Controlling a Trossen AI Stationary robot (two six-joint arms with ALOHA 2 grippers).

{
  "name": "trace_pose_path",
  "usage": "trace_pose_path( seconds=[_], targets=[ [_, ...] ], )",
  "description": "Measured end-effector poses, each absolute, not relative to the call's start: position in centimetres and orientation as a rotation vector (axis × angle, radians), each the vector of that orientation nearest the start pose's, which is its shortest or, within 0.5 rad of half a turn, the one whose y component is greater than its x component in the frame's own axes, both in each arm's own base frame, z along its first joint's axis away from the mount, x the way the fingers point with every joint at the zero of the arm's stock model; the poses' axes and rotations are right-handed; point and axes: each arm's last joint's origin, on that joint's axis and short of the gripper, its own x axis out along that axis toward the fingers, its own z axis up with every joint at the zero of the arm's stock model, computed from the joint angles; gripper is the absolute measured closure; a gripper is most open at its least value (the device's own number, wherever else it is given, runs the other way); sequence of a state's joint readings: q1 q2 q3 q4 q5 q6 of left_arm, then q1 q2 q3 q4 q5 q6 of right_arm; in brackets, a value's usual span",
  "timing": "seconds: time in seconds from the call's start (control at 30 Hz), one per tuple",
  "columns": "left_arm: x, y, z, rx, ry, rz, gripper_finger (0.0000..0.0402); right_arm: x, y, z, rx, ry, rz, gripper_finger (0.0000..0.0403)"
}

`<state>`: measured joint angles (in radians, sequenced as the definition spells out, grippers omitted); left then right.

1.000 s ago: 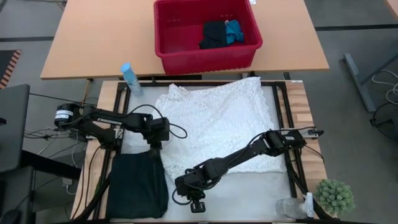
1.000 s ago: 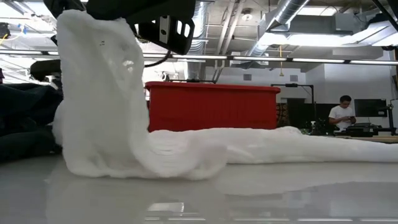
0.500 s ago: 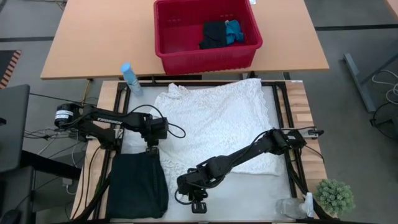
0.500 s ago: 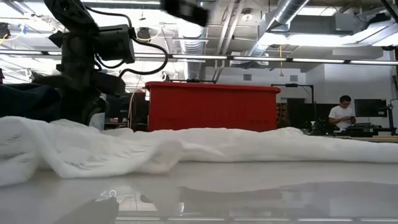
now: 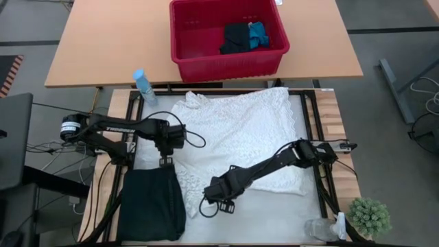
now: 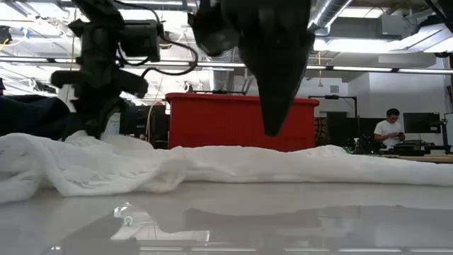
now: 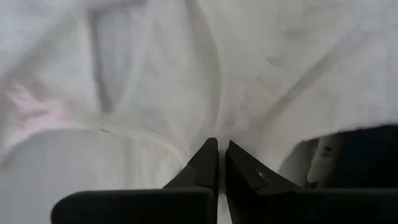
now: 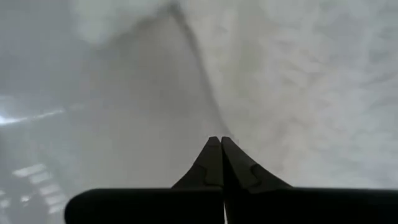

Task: Fold Laundry from Bin
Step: Fold the white dress from the red bin

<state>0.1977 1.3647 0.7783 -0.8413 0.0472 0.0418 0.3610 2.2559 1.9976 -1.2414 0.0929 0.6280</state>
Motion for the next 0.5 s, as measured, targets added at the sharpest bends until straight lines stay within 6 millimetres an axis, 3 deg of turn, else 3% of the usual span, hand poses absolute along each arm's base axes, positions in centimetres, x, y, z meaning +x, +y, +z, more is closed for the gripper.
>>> trace_pose_path(
  seconds=[0.1, 0.3, 0.5],
  targets=[
    [21.8, 4.7, 19.2, -0.155, 1.39, 0.111, 0.0401, 42.1, 13.9, 20.8, 0.162, 1.44, -0.267, 0.0389],
    [22.0, 5.5, 20.2, -0.265, 1.363, 0.084, 0.0401, 41.1, 11.4, 24.3, 0.095, 1.358, -0.266, 0.039],
    [21.2, 5.8, 19.9, -0.306, 1.444, 0.052, 0.0401, 39.1, 8.1, 23.2, 0.091, 1.356, -0.311, 0.039]
  ],
)
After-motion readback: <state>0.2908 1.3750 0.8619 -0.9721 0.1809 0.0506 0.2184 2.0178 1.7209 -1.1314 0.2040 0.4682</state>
